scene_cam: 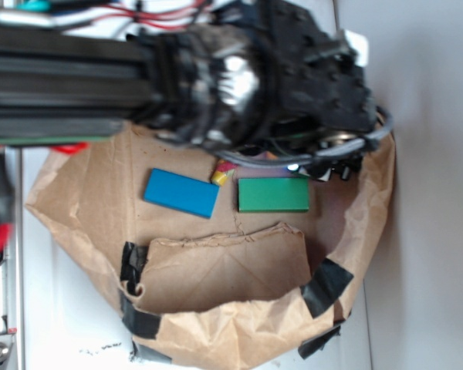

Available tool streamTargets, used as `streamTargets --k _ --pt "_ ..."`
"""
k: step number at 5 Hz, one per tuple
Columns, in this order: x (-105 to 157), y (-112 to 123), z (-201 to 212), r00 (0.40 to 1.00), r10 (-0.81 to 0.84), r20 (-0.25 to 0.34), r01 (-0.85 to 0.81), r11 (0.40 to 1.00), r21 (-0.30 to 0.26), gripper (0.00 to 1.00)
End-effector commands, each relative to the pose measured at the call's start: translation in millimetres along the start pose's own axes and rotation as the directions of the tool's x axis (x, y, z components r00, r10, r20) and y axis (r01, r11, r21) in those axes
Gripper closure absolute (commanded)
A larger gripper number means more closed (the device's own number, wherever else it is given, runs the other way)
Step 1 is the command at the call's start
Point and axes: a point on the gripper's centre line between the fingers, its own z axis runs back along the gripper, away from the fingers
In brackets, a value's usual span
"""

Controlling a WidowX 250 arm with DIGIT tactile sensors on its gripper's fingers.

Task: Grab the multicolored rope.

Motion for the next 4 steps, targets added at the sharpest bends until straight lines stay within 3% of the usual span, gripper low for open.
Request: streamTargets --k 1,3,4 --pt "25.9 -4.2 16.8 0.996 0.050 0.080 -0.046 0.997 -0.058 0.00" --pt "14.9 14.7 4.9 0.997 0.028 0.078 -0.027 0.999 -0.022 0.00" --pt "18.4 17.9 0.7 0.996 0.065 0.056 -0.061 0.997 -0.056 0.00"
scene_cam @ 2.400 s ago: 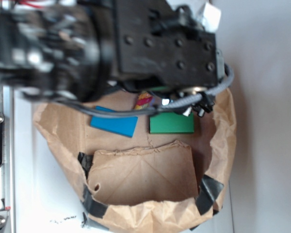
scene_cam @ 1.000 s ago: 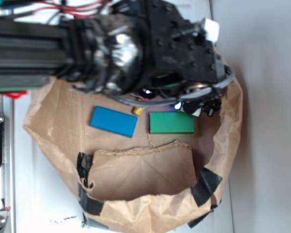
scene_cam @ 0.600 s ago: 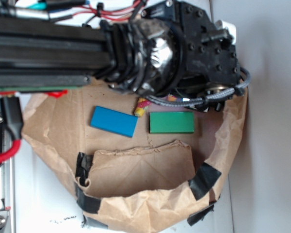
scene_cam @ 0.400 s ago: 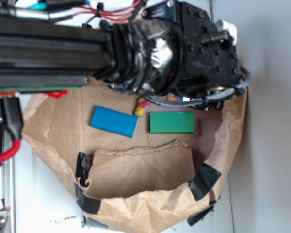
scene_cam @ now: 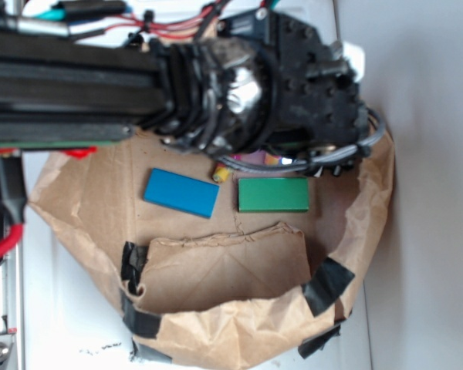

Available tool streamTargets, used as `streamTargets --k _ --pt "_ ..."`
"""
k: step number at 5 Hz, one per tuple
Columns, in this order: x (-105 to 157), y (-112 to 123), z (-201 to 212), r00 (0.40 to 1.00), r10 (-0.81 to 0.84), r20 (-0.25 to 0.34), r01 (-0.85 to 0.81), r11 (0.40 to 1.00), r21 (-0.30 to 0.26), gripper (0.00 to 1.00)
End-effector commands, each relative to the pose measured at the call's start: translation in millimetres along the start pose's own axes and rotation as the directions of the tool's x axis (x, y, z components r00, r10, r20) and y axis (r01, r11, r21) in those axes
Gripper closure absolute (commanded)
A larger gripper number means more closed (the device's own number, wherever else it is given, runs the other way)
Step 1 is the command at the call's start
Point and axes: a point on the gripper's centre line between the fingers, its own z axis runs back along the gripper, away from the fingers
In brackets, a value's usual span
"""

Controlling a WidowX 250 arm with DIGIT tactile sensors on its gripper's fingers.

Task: Grab the multicolored rope.

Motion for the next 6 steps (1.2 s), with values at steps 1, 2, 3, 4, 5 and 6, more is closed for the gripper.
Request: streamTargets --k 1,2,3,4,5,6 --pt "18.4 2.1 11.7 0.996 0.085 0.004 -0.084 0.993 -0.083 0.00" --pt "16.5 1.6 11.6 0.996 0.085 0.004 -0.085 0.994 -0.066 0.00" --pt "15.9 -0.4 11.3 0.997 0.082 0.010 -0.081 0.994 -0.068 1.00" --pt "15.1 -1.5 13.1 0.997 0.075 0.010 -0.074 0.995 -0.073 1.00" --pt "14.5 -1.9 13.8 0.997 0.073 0.010 -0.072 0.994 -0.078 1.00" --pt "14.7 -2.7 15.0 0.997 0.073 0.006 -0.072 0.994 -0.081 1.00"
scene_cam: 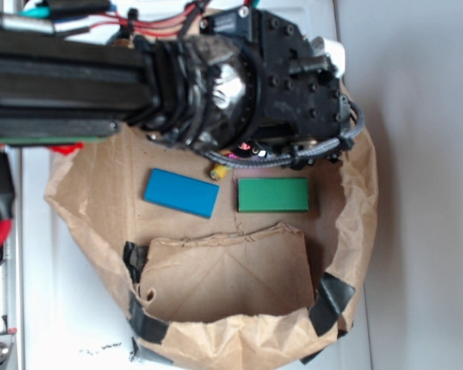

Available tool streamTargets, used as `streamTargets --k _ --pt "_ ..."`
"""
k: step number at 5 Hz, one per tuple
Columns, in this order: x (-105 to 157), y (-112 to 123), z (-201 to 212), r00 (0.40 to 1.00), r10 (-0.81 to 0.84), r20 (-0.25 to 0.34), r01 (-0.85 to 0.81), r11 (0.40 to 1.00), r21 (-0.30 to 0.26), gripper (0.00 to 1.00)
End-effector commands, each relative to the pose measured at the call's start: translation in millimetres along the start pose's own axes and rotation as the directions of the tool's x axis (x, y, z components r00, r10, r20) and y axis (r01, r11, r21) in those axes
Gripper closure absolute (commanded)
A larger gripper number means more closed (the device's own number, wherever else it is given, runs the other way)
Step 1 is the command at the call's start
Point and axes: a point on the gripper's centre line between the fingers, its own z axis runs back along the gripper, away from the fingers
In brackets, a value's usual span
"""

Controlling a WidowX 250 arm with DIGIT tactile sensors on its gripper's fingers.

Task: Grab the multicolored rope.

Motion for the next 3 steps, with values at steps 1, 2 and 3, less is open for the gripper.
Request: streamTargets --k 1,2,3 --pt "14.5 -6.6 17.3 0.999 0.033 0.022 -0.031 0.997 -0.073 1.00" --pt "16.6 -7.1 23.5 0.999 0.045 0.007 -0.044 0.996 -0.081 1.00" --pt "18.1 -8.1 31.4 0.999 0.051 -0.015 -0.052 0.995 -0.083 1.00"
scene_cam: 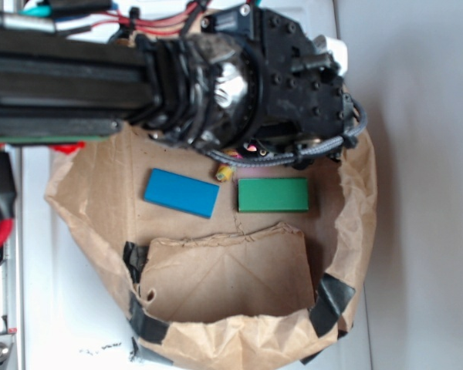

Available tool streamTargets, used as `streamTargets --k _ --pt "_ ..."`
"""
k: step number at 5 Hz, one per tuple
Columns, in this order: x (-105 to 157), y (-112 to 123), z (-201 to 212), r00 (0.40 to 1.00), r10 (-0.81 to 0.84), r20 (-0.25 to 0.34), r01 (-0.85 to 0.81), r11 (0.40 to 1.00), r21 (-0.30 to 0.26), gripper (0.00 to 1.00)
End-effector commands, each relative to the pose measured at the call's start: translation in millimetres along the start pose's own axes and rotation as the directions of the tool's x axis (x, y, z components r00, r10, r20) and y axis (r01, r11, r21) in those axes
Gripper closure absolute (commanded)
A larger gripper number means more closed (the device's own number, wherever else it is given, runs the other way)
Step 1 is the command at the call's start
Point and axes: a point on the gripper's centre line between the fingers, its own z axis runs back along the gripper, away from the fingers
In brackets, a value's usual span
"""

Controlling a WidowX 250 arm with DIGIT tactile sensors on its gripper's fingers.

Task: Grab the multicolored rope.

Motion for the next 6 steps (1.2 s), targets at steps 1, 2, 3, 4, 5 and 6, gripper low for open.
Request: streamTargets --k 1,2,3,4,5,6 --pt "27.0 -6.5 47.6 0.998 0.055 -0.033 -0.058 0.994 -0.090 1.00" --pt "35.7 -7.4 72.4 0.994 0.071 -0.086 -0.079 0.993 -0.092 1.00" --pt "36.6 -1.7 96.1 0.989 0.036 -0.146 -0.053 0.992 -0.114 1.00" --pt "32.6 5.9 113.0 0.984 0.003 -0.176 -0.032 0.986 -0.163 1.00" --pt "28.0 12.7 130.3 0.976 -0.034 -0.215 -0.009 0.981 -0.196 1.00" --pt "24.5 17.0 141.5 0.969 -0.065 -0.239 0.014 0.978 -0.209 1.00"
